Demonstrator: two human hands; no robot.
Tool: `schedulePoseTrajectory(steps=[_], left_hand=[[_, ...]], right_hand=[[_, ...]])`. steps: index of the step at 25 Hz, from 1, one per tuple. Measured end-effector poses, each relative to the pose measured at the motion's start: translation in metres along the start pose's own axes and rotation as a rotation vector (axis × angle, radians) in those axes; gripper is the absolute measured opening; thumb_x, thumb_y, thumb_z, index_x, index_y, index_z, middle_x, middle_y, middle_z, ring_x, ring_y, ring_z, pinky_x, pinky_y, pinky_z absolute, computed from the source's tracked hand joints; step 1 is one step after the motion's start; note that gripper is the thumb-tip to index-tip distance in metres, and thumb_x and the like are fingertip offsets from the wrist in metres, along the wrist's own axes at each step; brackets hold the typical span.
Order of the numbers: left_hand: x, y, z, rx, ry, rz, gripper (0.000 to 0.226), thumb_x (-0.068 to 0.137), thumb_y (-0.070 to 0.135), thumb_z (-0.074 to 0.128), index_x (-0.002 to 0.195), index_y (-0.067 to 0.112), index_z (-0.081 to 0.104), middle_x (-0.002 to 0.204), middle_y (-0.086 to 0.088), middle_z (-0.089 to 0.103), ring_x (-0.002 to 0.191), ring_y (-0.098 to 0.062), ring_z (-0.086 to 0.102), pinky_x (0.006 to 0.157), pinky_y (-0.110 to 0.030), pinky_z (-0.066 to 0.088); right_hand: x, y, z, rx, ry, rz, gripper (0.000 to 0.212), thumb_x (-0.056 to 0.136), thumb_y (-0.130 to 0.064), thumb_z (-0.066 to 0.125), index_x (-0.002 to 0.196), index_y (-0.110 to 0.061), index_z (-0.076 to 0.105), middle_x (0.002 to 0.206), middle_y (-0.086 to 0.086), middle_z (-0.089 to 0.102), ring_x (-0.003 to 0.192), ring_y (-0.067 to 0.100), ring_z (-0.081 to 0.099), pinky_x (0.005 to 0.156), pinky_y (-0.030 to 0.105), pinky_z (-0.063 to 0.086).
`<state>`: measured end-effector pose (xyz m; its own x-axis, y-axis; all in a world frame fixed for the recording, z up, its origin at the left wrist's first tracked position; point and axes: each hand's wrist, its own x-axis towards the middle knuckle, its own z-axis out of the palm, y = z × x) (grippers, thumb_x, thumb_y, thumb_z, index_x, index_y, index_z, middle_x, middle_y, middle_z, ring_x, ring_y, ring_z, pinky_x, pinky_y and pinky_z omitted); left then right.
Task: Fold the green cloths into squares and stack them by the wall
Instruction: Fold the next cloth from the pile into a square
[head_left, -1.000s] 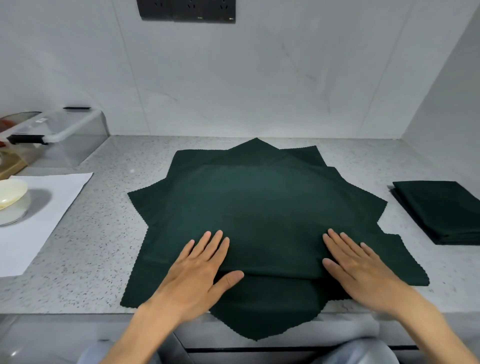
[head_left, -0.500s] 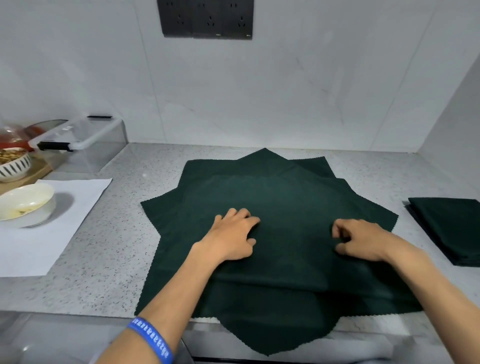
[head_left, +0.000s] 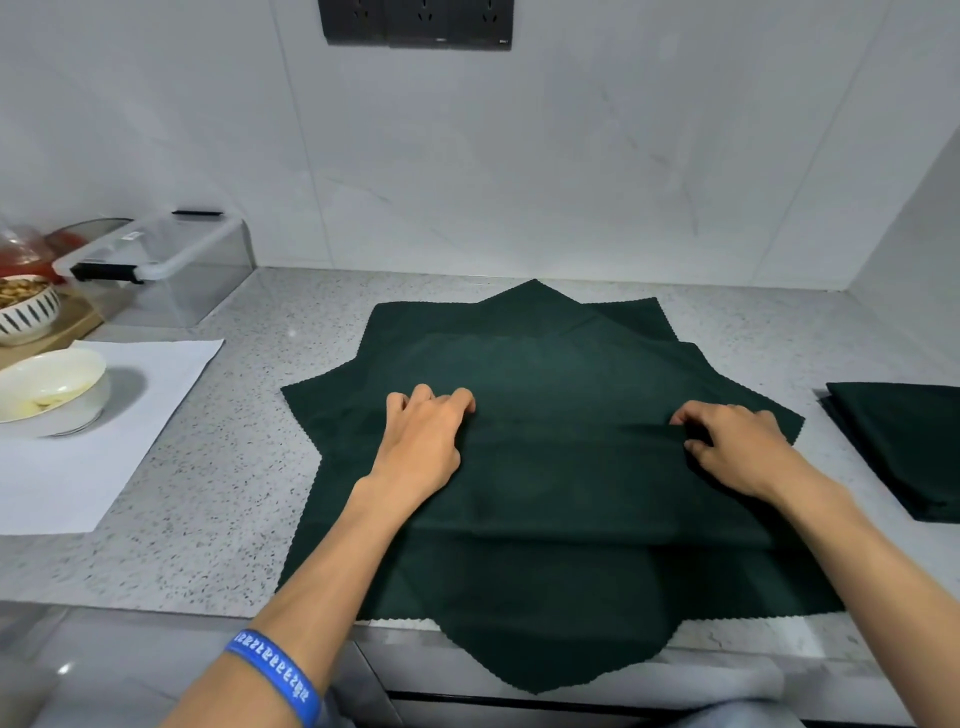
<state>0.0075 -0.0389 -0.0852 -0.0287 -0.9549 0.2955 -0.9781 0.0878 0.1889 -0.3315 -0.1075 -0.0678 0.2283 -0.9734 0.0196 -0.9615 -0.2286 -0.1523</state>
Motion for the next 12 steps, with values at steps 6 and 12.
schedulePoseTrajectory(steps=[6,12], left_hand=[[0.013,-0.003,0.005,-0.036,0.018,0.005,0.039,0.082,-0.003,0.052,0.111,0.021,0.058,0.086,0.005,0.068,0.095,-0.019,0.049,0.083,-0.031,0.025],[-0.024,0.018,-0.004,0.061,-0.050,-0.064,0.041,0.095,0.029,0.052,0.134,0.019,0.051,0.138,0.000,0.054,0.127,-0.024,0.046,0.110,-0.040,0.025]], right_hand=[[0.008,0.015,0.003,0.018,-0.018,0.057,0.025,0.091,-0.021,0.059,0.114,-0.029,0.057,0.110,-0.003,0.068,0.112,0.023,0.055,0.096,0.038,0.029],[-0.025,-0.033,0.011,-0.166,0.216,0.039,0.040,0.085,-0.025,0.062,0.124,-0.015,0.057,0.127,0.006,0.059,0.120,0.033,0.051,0.109,0.052,0.031]])
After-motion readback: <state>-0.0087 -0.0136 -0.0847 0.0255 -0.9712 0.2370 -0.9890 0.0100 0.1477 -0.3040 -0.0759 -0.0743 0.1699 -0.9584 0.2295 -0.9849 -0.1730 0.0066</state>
